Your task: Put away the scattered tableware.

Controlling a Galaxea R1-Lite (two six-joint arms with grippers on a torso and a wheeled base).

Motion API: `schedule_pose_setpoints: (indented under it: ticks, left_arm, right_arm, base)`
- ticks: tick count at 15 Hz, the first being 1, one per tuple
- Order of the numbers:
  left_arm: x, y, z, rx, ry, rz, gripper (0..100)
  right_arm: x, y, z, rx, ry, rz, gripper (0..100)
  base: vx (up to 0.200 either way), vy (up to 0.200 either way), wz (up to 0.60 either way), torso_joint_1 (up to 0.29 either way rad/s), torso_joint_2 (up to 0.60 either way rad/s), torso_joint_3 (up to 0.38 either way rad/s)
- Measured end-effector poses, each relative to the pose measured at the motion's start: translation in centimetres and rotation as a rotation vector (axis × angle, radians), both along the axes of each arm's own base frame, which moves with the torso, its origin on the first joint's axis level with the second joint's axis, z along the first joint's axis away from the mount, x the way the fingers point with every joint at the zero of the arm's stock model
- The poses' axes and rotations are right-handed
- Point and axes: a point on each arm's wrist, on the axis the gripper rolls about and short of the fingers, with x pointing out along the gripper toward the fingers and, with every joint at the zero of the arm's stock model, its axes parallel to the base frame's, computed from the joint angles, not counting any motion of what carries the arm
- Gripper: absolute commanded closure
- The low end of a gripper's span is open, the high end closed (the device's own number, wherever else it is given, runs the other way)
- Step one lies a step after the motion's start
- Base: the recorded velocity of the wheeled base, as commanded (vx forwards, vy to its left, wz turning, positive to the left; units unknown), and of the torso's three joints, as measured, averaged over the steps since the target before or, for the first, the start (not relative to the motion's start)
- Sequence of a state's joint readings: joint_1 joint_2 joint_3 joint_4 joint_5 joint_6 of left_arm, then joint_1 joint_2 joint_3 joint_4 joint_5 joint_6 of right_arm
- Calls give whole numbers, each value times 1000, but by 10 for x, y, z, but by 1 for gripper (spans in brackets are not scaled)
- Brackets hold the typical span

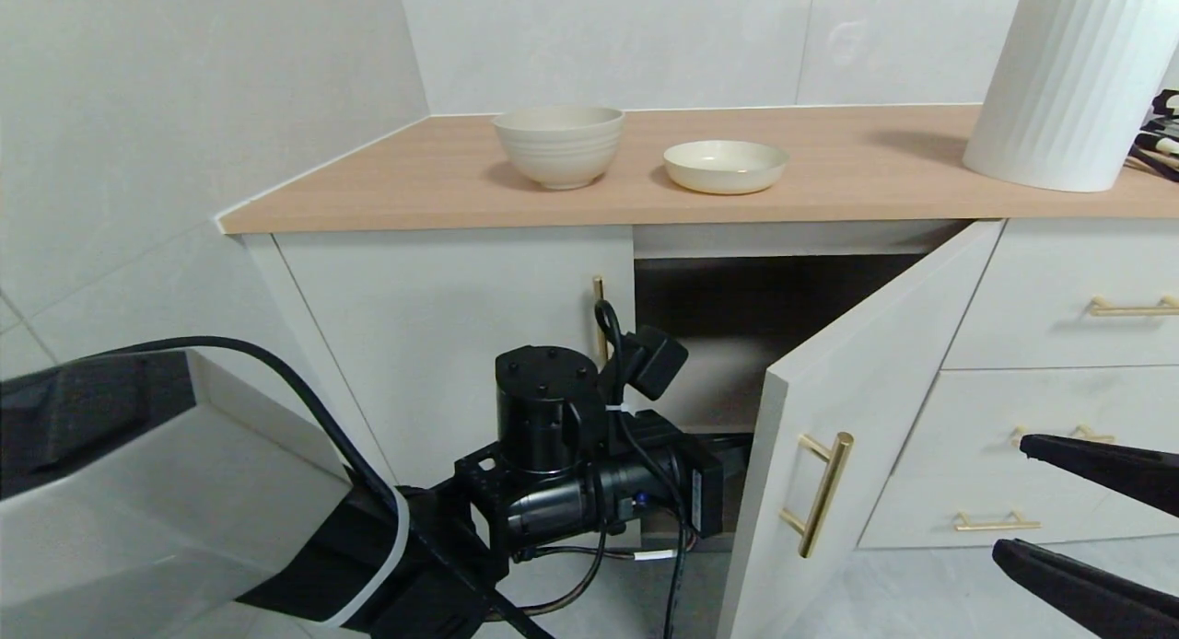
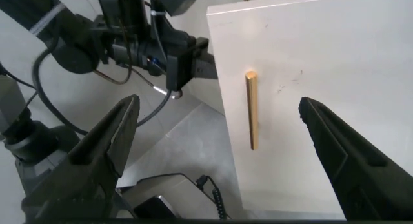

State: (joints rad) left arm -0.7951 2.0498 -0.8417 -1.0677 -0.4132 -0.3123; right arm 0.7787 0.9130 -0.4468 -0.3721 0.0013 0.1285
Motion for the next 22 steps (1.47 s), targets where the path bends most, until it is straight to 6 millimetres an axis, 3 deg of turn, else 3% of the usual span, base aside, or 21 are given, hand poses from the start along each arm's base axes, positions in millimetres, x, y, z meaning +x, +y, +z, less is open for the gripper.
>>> schedule_pose_setpoints:
  ticks: [14, 22]
  left_arm:
    - [21, -20, 4, 40, 35, 21, 100]
    - [-27, -61, 10, 55, 39, -129, 100]
  right_arm:
    - [-7, -6, 13, 55, -53, 28, 0]
    - [-16, -17, 33, 127, -131, 42, 0]
  base:
    - [-14, 0, 0, 1, 0, -1]
    - [0, 0, 0, 0, 0, 0]
